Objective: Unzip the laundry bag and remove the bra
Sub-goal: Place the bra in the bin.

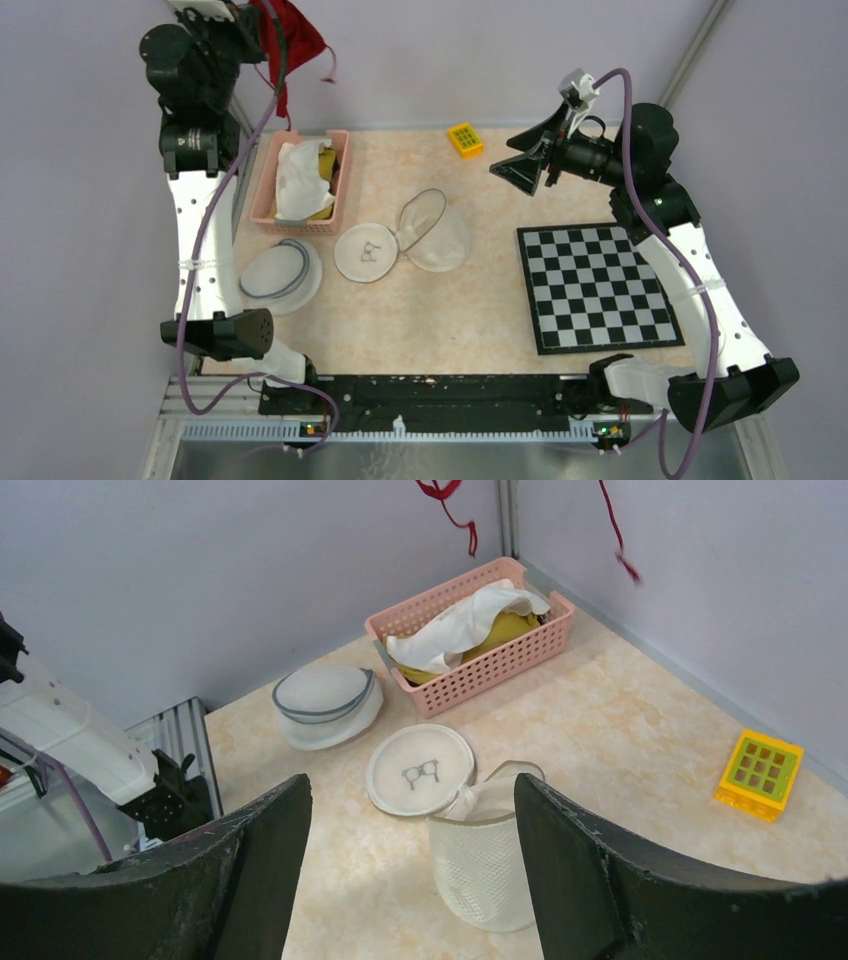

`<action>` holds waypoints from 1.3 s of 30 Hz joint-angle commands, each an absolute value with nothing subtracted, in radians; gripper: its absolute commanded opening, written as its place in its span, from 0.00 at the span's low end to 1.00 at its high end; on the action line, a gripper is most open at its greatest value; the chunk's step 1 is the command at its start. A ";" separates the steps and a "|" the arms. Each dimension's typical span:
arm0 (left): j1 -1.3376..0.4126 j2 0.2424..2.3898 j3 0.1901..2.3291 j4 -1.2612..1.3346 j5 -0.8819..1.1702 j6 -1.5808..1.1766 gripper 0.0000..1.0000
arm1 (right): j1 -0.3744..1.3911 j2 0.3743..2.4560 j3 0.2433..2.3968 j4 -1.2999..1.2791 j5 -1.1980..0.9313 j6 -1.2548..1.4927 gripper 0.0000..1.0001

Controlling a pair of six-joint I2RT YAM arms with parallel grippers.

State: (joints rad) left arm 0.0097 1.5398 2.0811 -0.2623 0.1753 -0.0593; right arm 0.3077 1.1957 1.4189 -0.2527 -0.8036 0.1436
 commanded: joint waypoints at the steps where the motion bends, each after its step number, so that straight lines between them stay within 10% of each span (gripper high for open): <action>1: 0.105 1.561 2.163 -0.133 0.180 -0.109 0.00 | 0.314 1.163 1.402 -0.232 -0.797 0.127 0.73; 39: 0.285 1.450 1.852 -0.175 0.394 -0.009 0.00 | 0.315 1.166 1.363 -0.206 -0.813 0.148 0.73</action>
